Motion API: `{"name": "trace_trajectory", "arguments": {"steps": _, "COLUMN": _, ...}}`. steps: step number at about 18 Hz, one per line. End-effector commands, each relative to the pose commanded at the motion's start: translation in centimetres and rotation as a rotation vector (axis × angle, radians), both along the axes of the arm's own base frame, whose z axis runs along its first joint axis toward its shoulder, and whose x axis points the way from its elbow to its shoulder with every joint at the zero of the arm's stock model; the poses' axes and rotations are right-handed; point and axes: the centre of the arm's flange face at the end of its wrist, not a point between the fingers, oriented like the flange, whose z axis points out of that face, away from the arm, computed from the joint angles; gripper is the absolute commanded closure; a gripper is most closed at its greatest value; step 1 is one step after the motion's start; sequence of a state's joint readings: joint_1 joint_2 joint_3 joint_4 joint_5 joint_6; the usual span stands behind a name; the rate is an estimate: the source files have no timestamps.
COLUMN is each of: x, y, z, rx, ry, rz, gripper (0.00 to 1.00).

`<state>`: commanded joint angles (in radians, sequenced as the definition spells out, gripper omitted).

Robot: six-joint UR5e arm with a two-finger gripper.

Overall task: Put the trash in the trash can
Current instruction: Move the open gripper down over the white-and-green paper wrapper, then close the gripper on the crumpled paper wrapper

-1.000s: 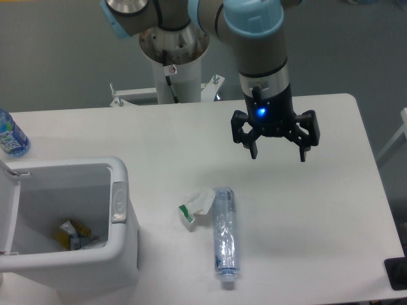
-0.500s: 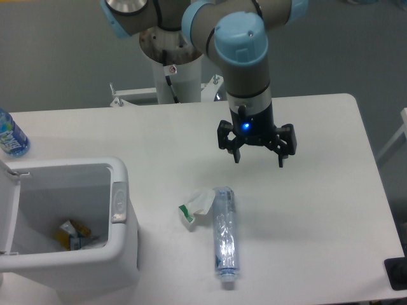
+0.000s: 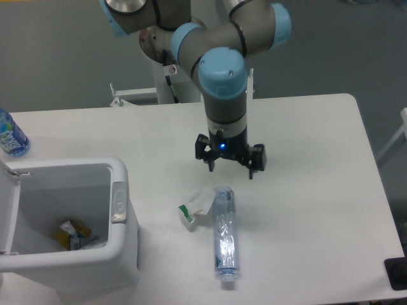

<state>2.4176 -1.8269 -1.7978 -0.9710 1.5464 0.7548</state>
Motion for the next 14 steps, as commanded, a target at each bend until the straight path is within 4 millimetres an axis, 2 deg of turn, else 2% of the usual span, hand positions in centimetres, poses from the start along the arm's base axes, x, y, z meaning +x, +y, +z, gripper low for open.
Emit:
{"name": "trace_trajectory", "arguments": {"steps": 3, "x": -0.5, "y": 1.0, "z": -1.9, "rx": 0.021, "ry": -0.020, "rz": -0.006, "gripper": 0.00}}
{"name": "trace_trajectory", "arguments": {"steps": 6, "x": -1.0, "y": 1.5, "z": -5.2, "rx": 0.008, "ry": -0.032, "rz": 0.000, "gripper": 0.00}}
{"name": "trace_trajectory", "arguments": {"steps": 11, "x": -0.1, "y": 2.3, "z": -6.6, "rx": 0.003, "ry": -0.041, "rz": -0.009, "gripper": 0.00}}
{"name": "trace_trajectory", "arguments": {"steps": 12, "x": 0.0, "y": 2.4, "z": -7.0, "rx": -0.001, "ry": -0.045, "rz": -0.009, "gripper": 0.09}}
{"name": "trace_trajectory", "arguments": {"steps": 13, "x": 0.3, "y": 2.5, "z": -7.0, "rx": -0.003, "ry": -0.048, "rz": -0.010, "gripper": 0.30}}
{"name": "trace_trajectory", "arguments": {"steps": 14, "x": 0.5, "y": 2.6, "z": -7.0, "rx": -0.003, "ry": -0.048, "rz": -0.012, "gripper": 0.45}}
